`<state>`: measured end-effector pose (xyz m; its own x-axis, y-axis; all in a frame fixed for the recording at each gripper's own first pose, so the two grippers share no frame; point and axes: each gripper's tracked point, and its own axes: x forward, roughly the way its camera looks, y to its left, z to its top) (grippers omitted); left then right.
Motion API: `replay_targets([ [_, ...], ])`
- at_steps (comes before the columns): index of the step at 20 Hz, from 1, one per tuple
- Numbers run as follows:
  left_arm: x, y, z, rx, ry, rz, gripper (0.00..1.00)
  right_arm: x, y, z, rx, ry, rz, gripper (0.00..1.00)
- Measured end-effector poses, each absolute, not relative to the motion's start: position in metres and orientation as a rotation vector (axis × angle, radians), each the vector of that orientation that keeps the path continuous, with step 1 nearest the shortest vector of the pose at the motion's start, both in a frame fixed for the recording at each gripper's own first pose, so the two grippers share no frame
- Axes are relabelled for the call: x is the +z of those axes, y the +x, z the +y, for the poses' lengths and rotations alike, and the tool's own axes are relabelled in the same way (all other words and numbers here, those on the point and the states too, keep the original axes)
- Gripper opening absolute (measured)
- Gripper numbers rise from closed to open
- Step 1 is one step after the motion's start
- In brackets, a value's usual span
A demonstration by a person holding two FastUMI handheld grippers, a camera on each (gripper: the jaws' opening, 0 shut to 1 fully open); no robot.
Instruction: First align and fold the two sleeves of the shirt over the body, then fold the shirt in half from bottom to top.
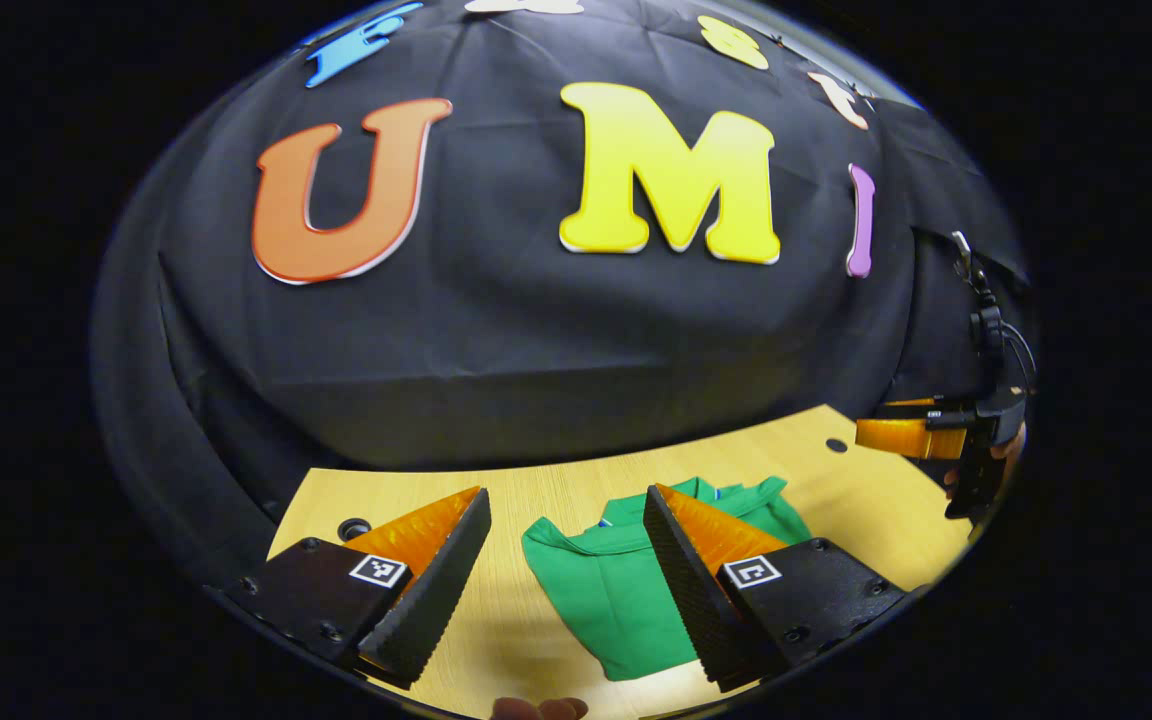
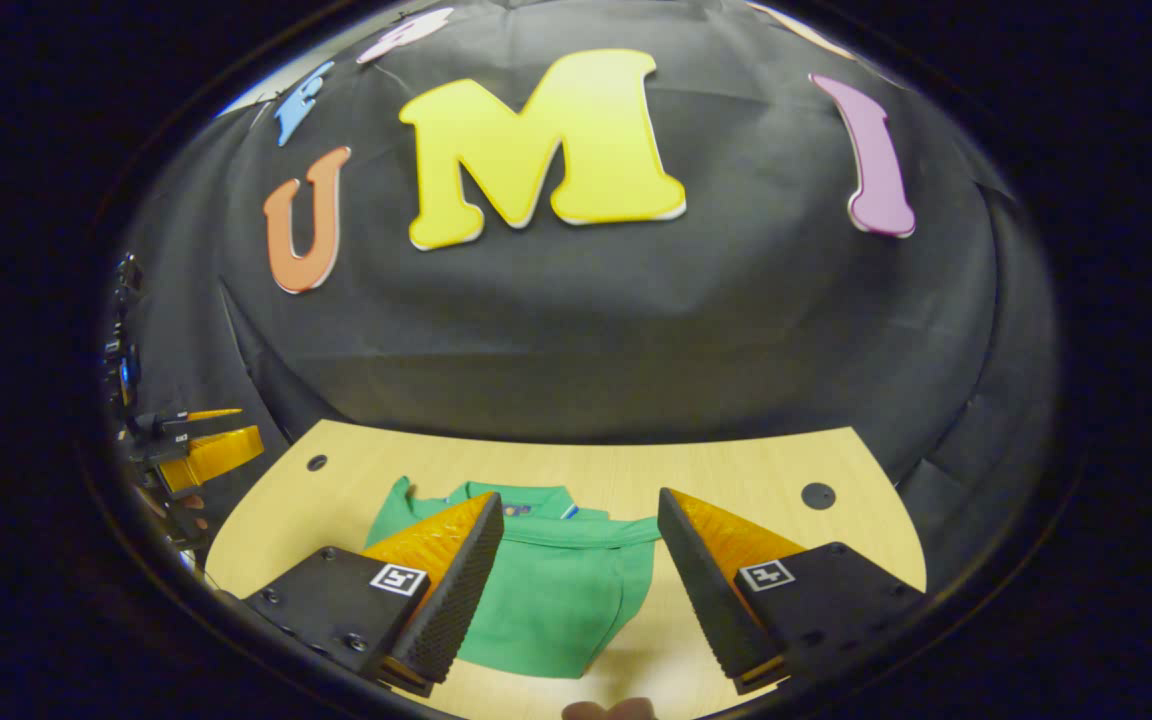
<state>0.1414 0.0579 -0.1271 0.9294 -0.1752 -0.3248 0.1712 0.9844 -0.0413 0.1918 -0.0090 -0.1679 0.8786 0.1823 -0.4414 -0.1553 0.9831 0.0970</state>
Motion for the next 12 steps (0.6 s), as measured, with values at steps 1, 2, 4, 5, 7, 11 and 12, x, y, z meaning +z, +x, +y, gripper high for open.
replay_targets([
  [1, -0.109, 0.126, 0.060, -0.165, -0.025, 0.296, 0.99, -0.150, 0.176, -0.009, 0.172, 0.055, 0.430, 0.93],
  [2, -0.095, 0.116, 0.057, -0.159, -0.038, 0.271, 0.99, -0.133, 0.160, -0.007, 0.167, 0.052, 0.396, 0.92],
  [4, -0.067, 0.089, 0.051, -0.146, -0.042, 0.219, 0.98, -0.101, 0.123, -0.002, 0.163, 0.064, 0.335, 0.92],
  [5, -0.056, 0.078, 0.049, -0.137, -0.038, 0.190, 0.98, -0.088, 0.105, 0.000, 0.158, 0.068, 0.311, 0.92],
  [7, -0.044, 0.051, 0.038, -0.130, -0.095, 0.170, 0.98, -0.073, 0.068, 0.002, 0.138, 0.082, 0.280, 0.97],
  [11, -0.025, -0.003, 0.034, -0.068, -0.108, 0.099, 0.98, -0.055, 0.009, 0.009, 0.112, 0.093, 0.214, 0.97],
  [12, -0.024, -0.017, 0.033, -0.053, -0.090, 0.089, 1.00, -0.055, -0.004, 0.013, 0.119, 0.087, 0.207, 0.97],
])
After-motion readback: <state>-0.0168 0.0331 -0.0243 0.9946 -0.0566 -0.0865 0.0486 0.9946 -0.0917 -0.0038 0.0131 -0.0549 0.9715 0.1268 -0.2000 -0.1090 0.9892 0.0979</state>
